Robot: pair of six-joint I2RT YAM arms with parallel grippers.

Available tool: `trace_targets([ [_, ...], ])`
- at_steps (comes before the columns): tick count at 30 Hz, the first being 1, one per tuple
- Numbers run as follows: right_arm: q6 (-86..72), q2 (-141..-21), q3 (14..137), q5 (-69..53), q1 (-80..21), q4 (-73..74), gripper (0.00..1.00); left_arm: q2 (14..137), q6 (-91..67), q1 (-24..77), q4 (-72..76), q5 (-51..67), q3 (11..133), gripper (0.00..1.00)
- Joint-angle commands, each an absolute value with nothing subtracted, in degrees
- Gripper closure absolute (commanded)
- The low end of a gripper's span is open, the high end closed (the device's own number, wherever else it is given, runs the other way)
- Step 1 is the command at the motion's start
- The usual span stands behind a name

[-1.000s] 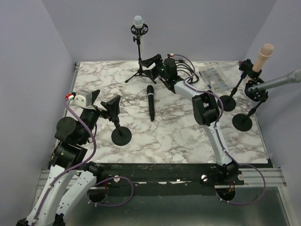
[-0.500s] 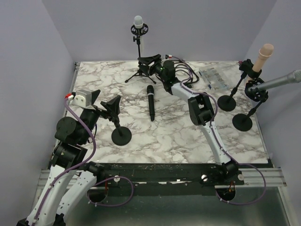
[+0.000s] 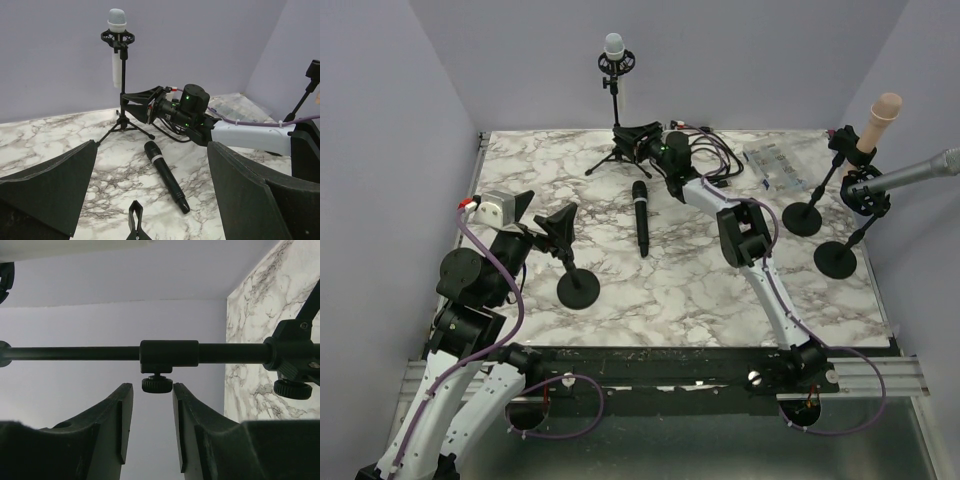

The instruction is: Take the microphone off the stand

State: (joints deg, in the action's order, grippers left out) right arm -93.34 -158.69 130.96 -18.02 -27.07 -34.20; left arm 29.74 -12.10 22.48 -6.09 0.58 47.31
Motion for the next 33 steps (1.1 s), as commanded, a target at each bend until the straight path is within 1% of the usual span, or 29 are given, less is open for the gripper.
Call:
trace_targets([
  [1, -94.4, -161.2, 133.6, -17.0, -27.2, -34.9, 0.6, 29.7, -12.7, 22.1, -5.3, 1.7, 47.2, 0.05],
  [6, -94.6, -162.9, 135.9, -17.1, -27.3, -34.1, 0.72, 29.8, -12.7, 22.1, -5.4, 1.8, 47.2, 0.05],
  [9, -95.2, -163.9, 137.0, -18.3, -27.4, -34.3, 0.81, 29.8, -12.7, 22.1, -5.4, 1.8, 47.2, 0.05],
  [11, -95.5, -163.7, 136.5, -19.2, -27.7, -35.0, 0.84, 29.8, -12.7, 22.1, -5.4, 1.6, 47.2, 0.05],
  [21, -101.4, -159.9, 126.7, -23.7, -29.8, -45.2, 0.91, 29.9, -12.6, 21.9, -5.5, 1.6, 47.2, 0.05],
  [33, -104.8, -157.3, 119.8, -27.6, -33.0, -52.6, 0.93, 29.9, -12.6, 21.7, -5.6, 1.5, 47.3, 0.05],
])
